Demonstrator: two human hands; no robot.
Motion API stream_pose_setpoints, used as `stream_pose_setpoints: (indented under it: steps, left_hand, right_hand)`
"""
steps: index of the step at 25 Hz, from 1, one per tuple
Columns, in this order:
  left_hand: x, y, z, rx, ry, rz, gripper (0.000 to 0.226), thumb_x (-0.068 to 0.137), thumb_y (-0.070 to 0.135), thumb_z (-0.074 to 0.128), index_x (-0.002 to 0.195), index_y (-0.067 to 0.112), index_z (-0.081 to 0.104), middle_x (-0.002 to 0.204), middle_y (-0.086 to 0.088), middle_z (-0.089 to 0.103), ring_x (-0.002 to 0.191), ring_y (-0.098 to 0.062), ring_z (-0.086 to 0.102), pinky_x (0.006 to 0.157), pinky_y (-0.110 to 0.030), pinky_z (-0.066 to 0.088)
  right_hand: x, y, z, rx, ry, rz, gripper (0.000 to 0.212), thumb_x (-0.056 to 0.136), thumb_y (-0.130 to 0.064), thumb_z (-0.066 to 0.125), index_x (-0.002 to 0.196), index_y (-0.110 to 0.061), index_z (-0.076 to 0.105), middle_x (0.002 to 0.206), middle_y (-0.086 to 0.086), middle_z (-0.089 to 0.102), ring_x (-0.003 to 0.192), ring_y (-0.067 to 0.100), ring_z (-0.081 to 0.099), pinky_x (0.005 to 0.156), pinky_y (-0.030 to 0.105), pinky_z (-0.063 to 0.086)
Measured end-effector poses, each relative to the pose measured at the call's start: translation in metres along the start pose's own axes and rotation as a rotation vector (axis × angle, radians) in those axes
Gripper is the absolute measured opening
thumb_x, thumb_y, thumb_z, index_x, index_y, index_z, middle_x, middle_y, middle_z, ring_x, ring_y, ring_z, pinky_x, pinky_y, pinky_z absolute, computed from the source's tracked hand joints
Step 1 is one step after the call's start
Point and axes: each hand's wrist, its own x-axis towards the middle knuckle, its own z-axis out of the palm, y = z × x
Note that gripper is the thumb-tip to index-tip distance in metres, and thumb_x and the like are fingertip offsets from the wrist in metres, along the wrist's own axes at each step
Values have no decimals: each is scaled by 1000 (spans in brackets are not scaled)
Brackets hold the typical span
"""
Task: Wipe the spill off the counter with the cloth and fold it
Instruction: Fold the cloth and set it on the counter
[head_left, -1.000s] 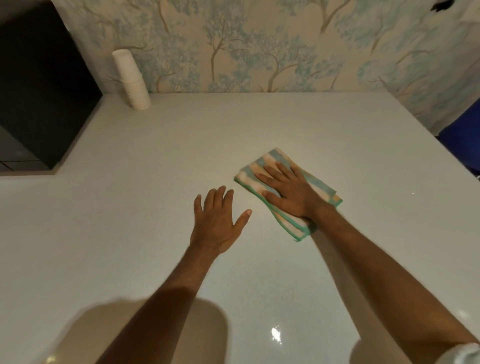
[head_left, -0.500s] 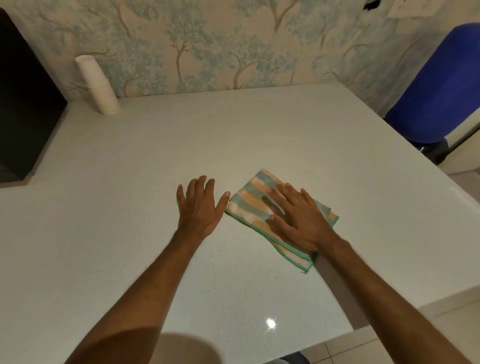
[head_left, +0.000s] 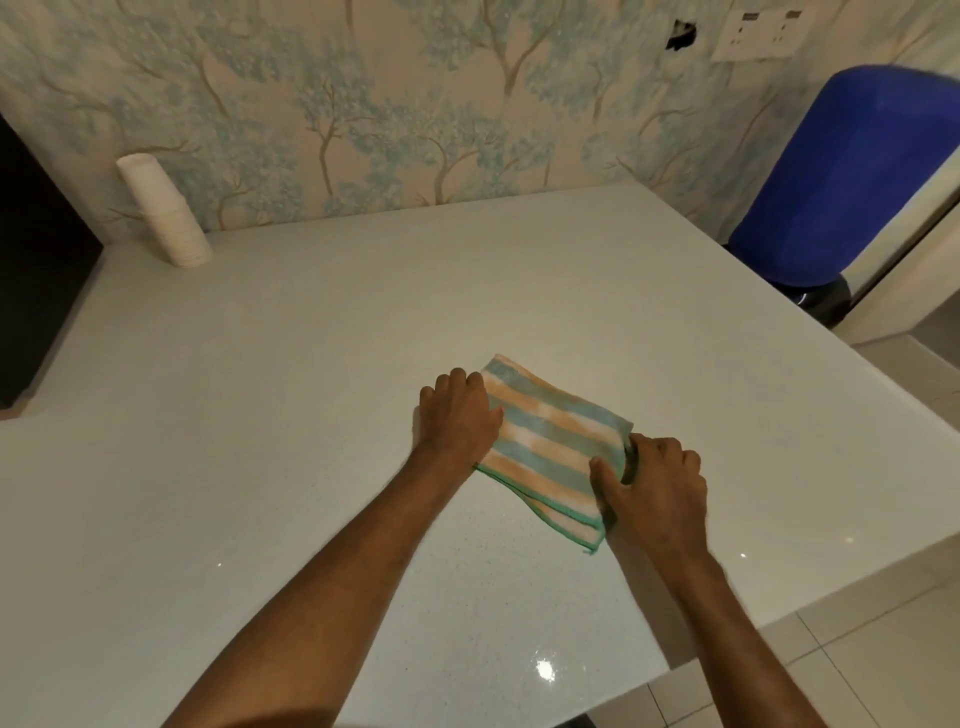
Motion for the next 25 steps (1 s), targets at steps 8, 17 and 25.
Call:
stream_pose_setpoints:
  steps: [8, 17, 25]
  left_hand:
    - [8, 0, 4, 4, 41, 27, 33, 103, 39, 52, 120, 14, 63, 120, -6, 67, 110, -25, 61, 92, -39, 43]
    - [37, 18, -3, -239, 164, -126, 29, 100, 44, 52, 109, 22, 70, 110, 3, 71, 102, -22, 64, 94, -42, 40]
    - [165, 116, -26, -570, 256, -258, 19, 97, 40, 60, 99, 22, 64, 96, 8, 65, 84, -19, 59, 73, -32, 43]
  right_hand:
    - [-3, -16, 1, 144, -61, -57, 28, 103, -36, 54, 121, -20, 66, 108, 1, 70, 90, 19, 59, 85, 40, 51]
    - [73, 6, -23, 620, -199, -19, 18, 99, -26, 59, 113, -30, 71, 101, -13, 73, 90, 3, 68, 66, 16, 45]
    - [275, 53, -73, 681, -59, -89, 24, 97, -20, 59, 115, -31, 69, 100, -16, 68, 84, -2, 62, 66, 21, 47]
